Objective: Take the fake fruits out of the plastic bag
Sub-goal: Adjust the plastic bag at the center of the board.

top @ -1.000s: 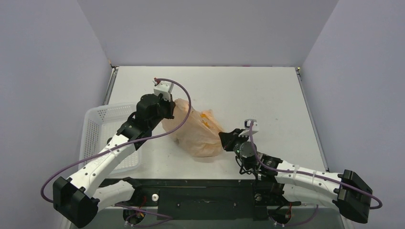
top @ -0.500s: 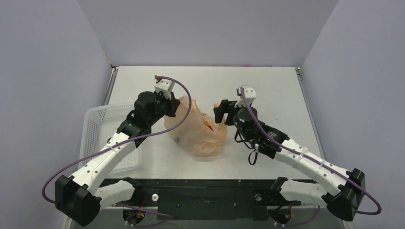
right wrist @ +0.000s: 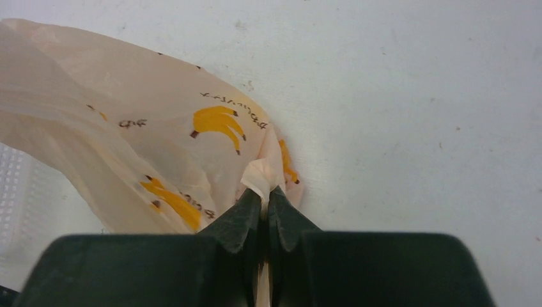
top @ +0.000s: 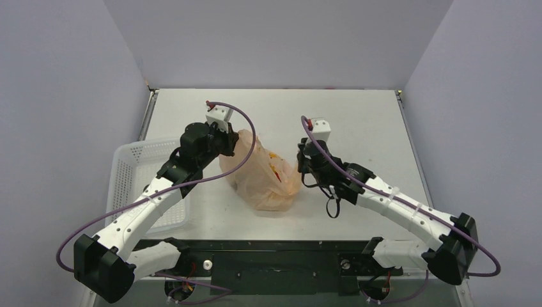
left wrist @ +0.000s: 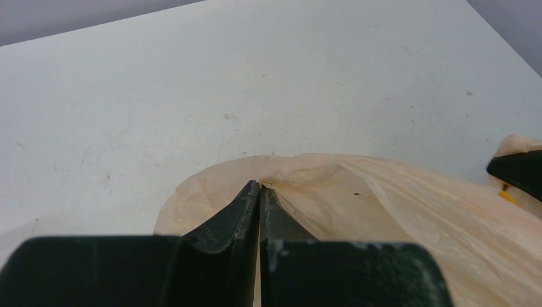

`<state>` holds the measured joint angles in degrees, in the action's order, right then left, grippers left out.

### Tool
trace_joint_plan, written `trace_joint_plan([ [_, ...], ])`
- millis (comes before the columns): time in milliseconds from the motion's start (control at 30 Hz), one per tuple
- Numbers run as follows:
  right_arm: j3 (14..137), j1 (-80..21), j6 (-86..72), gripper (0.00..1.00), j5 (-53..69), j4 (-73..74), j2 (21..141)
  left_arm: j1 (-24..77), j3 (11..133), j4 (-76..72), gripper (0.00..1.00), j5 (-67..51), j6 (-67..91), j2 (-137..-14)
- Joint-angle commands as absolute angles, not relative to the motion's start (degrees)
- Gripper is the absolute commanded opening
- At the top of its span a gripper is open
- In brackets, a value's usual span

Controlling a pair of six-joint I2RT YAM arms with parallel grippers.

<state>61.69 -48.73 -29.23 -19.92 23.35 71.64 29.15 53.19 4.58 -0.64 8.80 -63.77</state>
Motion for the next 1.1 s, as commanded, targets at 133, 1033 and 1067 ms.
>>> trace_joint_plan([
  [133, 36.64, -47.54, -30.77, 0.00, -18.94, -1.06, 44.50, 28.84, 54.64, 2.87, 0.00, 11.27, 8.87, -59.70],
  [1033, 42.51, -61.93, -27.25, 0.46, 11.24, -4.68, 58.70, 28.83, 54.26, 1.41, 0.00, 5.48, 7.93, -60.86],
  [1067, 44.00, -61.90, -26.70, 0.49, 8.22, -3.97, 58.69, 28.83, 54.39, 1.45, 0.00, 5.28, 7.92, -60.96],
])
